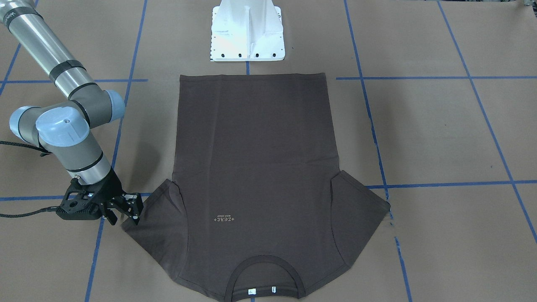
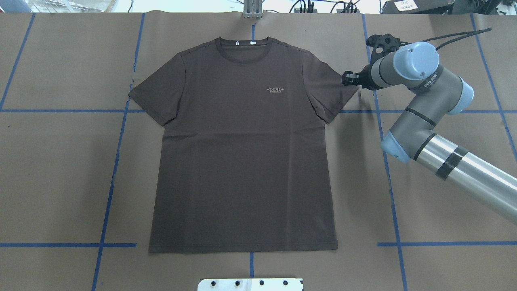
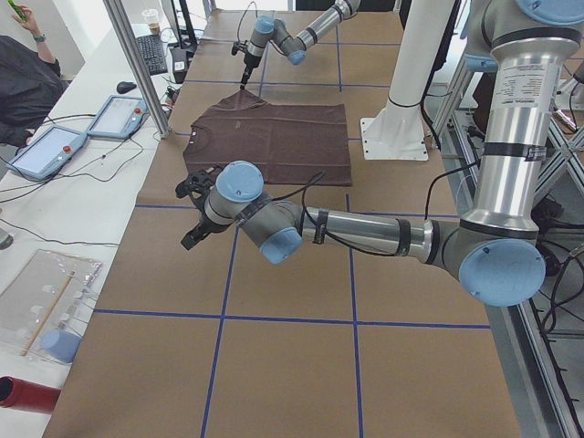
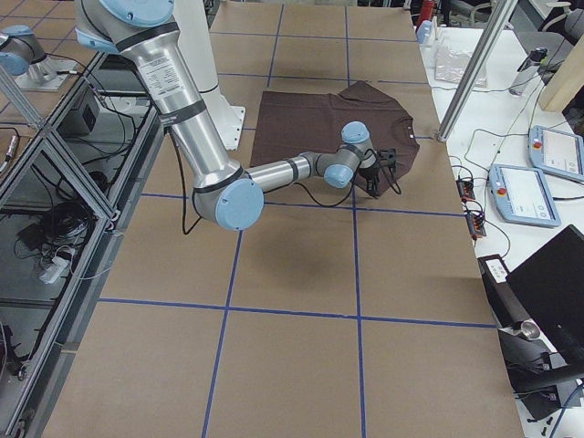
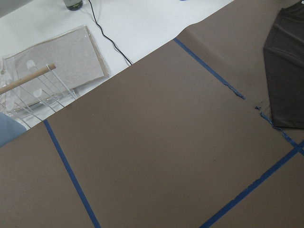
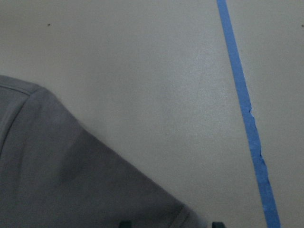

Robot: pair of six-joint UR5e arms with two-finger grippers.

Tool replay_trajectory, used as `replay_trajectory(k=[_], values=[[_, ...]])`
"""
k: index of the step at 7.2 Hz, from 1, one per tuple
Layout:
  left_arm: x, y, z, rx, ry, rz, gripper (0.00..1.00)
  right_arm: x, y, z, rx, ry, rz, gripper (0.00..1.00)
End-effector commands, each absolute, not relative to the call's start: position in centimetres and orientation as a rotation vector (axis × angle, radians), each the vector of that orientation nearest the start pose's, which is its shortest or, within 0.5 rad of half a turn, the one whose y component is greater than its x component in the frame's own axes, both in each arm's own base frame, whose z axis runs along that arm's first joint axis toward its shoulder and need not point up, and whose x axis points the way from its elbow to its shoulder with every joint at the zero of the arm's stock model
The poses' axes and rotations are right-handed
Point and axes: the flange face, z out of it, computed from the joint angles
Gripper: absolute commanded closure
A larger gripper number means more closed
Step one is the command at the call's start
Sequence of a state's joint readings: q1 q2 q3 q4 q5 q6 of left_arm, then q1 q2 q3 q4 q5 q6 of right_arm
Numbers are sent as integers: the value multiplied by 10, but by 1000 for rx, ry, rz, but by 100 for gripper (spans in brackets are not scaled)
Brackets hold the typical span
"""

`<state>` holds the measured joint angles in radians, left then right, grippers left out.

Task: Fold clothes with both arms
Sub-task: 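Move the right gripper to the sleeve nearest it and press it down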

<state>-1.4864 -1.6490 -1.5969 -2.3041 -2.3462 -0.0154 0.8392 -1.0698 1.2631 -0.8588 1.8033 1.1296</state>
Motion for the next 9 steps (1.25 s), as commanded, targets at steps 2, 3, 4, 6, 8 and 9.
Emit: replay_trajectory(k=[2, 3, 4, 6, 8, 9], values=[[-18, -546, 519, 760, 768, 387, 0, -410, -615, 453, 367, -825, 267, 39], [-18, -546, 519, 760, 770, 387, 0, -411, -615, 454, 367, -823, 266, 39], [-18, -546, 519, 758, 770, 387, 0, -414, -616, 452, 370, -820, 266, 41], [-18, -546, 519, 758, 770, 387, 0, -420, -618, 453, 370, -811, 266, 42], [-18, -546, 519, 758, 770, 387, 0, -421, -619, 455, 368, -808, 267, 52], [-18, -546, 519, 760, 769, 389, 0, -421, -619, 454, 370, -809, 267, 92]])
